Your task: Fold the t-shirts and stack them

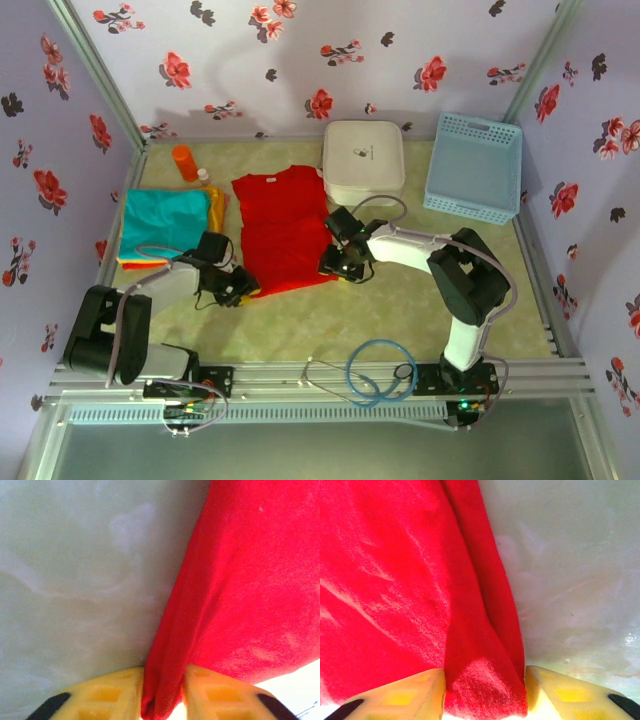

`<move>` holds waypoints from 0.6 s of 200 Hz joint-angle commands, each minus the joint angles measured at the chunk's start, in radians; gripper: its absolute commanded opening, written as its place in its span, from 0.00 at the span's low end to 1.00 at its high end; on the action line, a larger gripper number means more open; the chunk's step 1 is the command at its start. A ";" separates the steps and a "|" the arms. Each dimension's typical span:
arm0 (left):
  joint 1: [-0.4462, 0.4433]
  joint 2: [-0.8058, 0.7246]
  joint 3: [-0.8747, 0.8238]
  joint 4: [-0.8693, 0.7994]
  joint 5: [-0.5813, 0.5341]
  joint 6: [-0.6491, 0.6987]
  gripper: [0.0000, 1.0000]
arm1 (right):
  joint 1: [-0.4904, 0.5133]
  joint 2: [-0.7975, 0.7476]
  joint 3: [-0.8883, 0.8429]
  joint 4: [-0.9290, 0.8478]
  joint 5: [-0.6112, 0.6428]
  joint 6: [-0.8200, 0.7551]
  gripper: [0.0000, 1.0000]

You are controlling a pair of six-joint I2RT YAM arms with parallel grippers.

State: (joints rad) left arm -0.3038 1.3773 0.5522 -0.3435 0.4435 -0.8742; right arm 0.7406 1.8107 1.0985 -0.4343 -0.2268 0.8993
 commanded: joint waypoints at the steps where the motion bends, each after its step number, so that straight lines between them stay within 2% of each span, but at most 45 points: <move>1: -0.021 0.049 0.020 0.141 0.002 -0.006 0.21 | 0.005 -0.015 -0.021 -0.002 0.035 0.014 0.43; 50: -0.021 0.074 0.038 0.141 0.000 0.011 0.10 | 0.006 0.023 -0.039 0.069 0.001 0.041 0.35; 71: -0.025 0.067 0.045 0.121 -0.003 0.032 0.05 | 0.006 0.006 -0.053 0.073 -0.002 0.042 0.19; 86: -0.030 0.045 0.048 0.094 -0.010 0.051 0.02 | 0.006 -0.023 -0.075 0.073 0.006 0.044 0.00; 120: -0.063 -0.051 0.056 -0.055 -0.063 0.094 0.00 | 0.007 -0.118 -0.139 0.067 0.018 0.043 0.00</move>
State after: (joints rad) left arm -0.3408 1.4036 0.5808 -0.2905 0.4274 -0.8345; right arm 0.7406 1.7702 1.0134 -0.3439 -0.2272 0.9394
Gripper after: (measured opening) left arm 0.058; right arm 0.042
